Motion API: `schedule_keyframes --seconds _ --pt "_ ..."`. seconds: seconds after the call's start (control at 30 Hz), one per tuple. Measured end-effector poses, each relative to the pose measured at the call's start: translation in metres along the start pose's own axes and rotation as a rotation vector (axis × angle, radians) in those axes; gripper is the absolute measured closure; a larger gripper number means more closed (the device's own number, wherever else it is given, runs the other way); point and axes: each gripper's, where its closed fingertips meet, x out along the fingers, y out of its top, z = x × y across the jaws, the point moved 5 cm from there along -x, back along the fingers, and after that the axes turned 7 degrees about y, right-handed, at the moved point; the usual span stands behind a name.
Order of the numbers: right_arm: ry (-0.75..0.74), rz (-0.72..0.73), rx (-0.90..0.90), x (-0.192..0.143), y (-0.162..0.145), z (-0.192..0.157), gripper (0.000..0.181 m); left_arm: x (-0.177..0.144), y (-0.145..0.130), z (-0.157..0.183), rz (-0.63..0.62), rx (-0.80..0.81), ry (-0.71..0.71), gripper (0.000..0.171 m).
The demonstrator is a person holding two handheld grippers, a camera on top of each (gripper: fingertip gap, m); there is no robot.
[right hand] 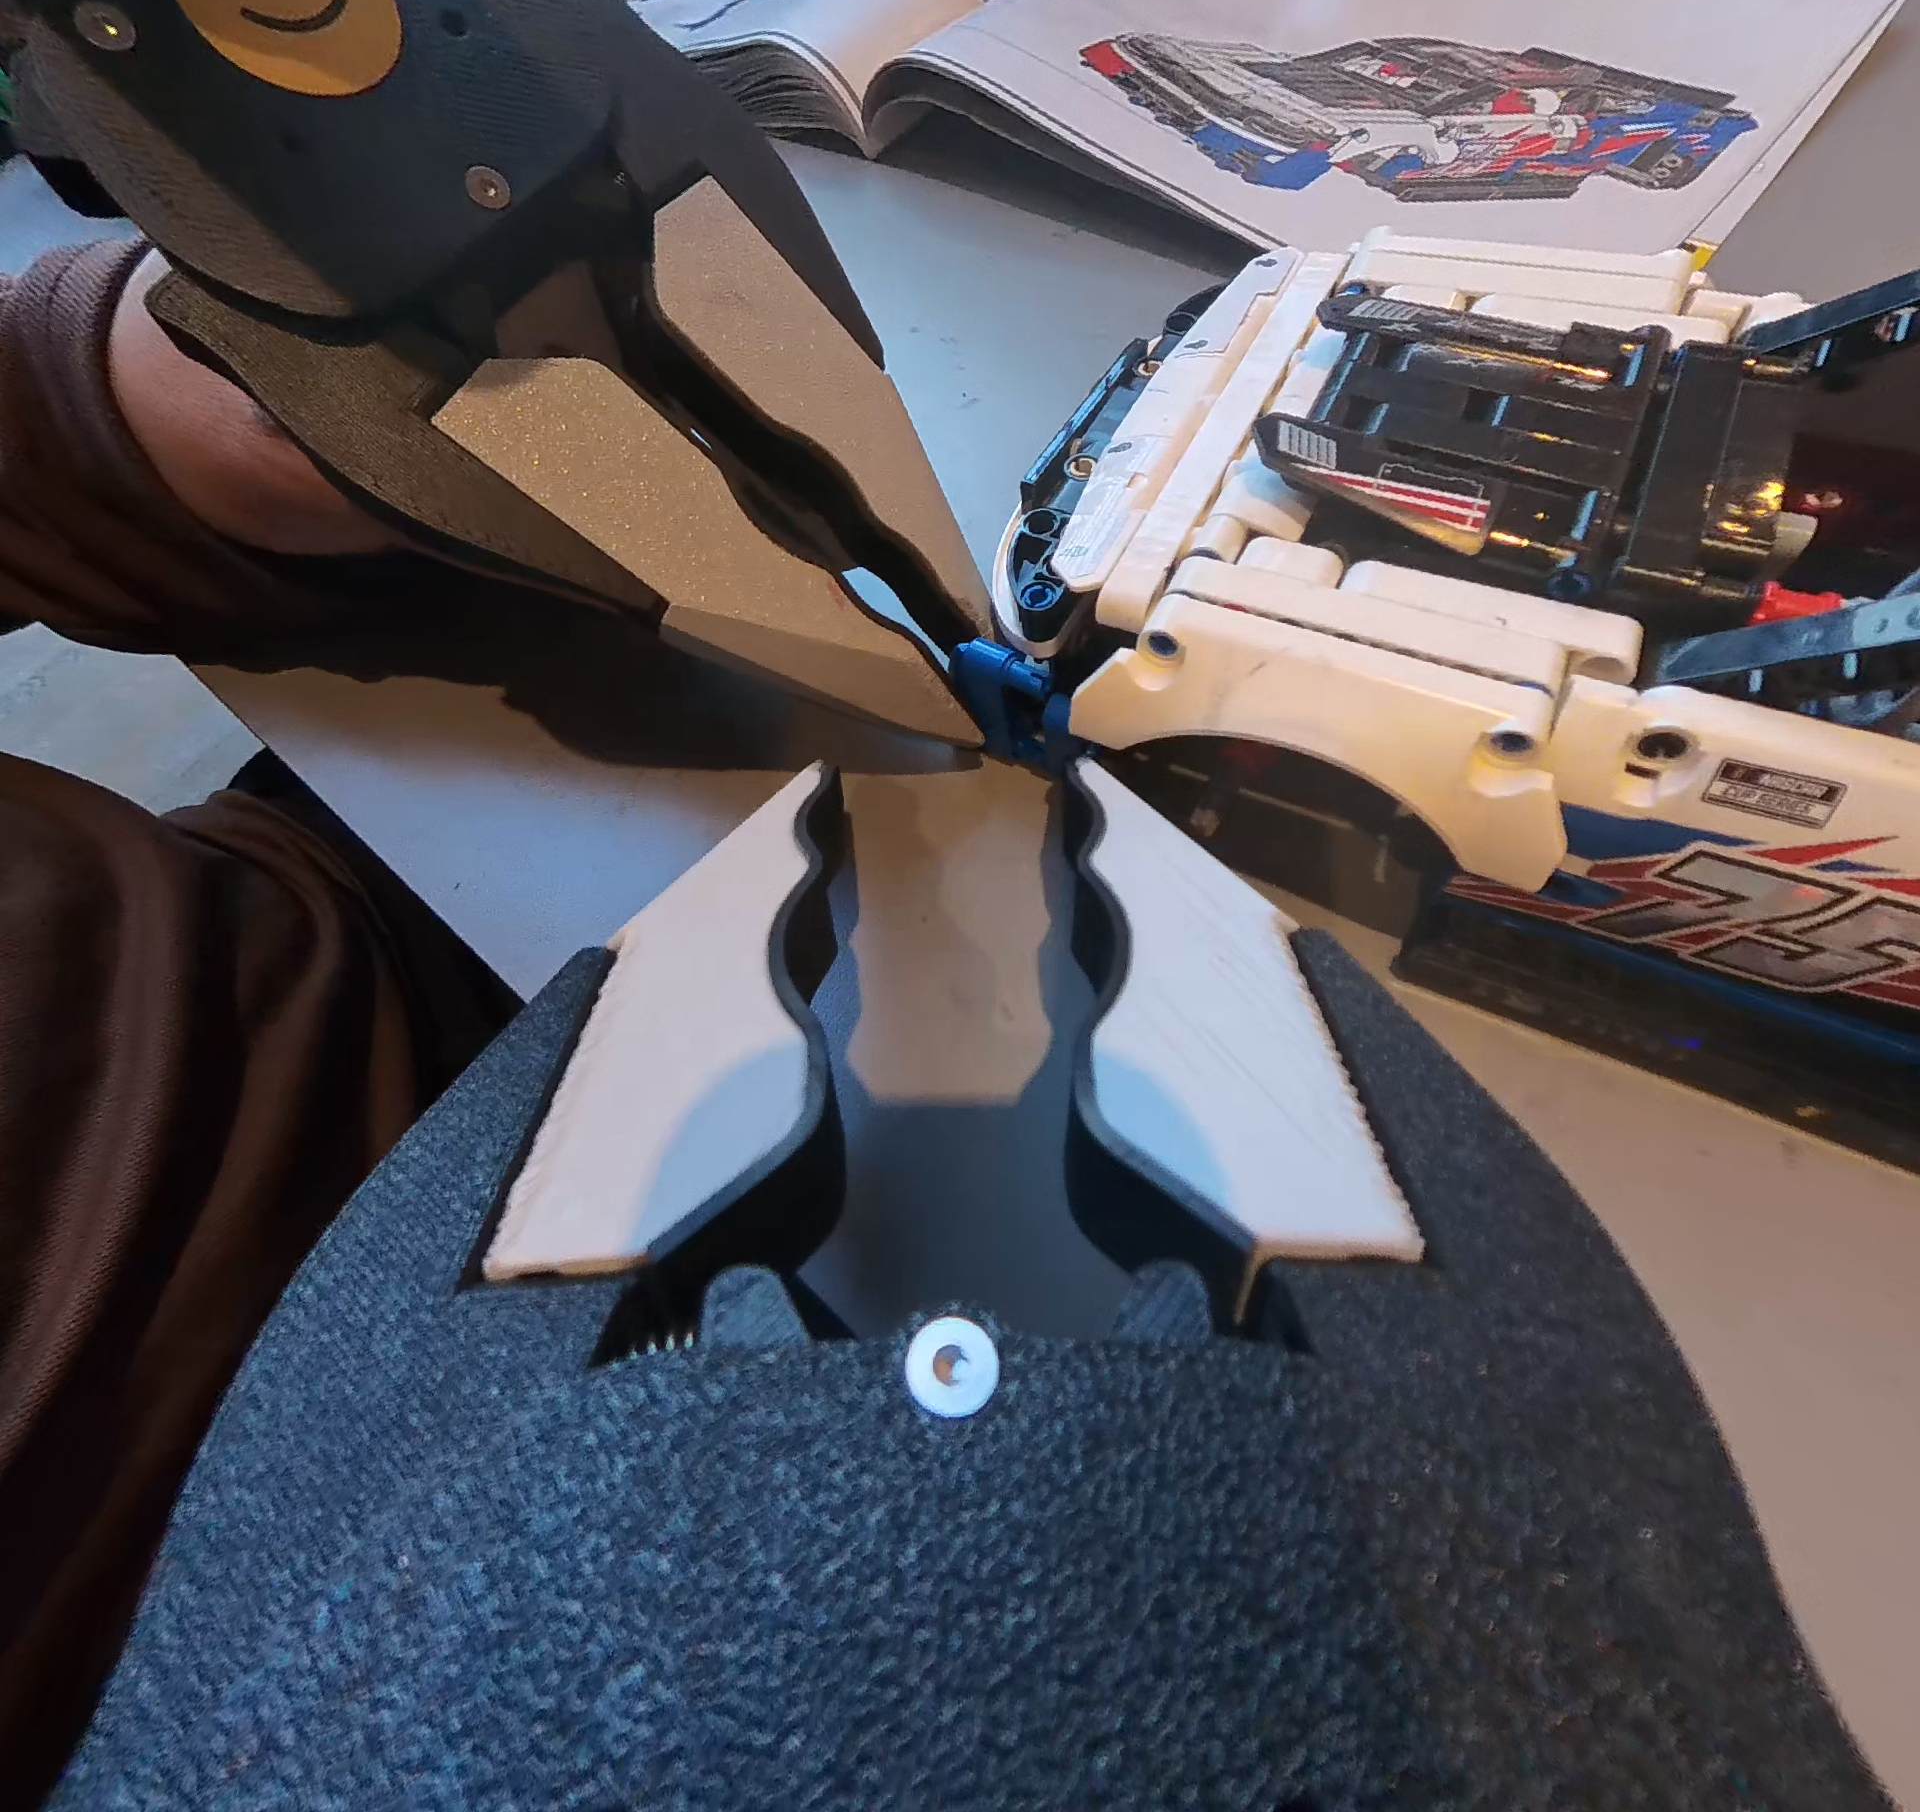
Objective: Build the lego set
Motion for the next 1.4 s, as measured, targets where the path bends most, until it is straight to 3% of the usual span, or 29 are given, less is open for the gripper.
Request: schedule_keyframes --seconds 1.4 --pt "0.045 -0.015 0.047 0.0025 0.0021 0.0022 0.146 0.0009 -0.0001 -0.0020 0.004 -0.029 -0.053 0.167"
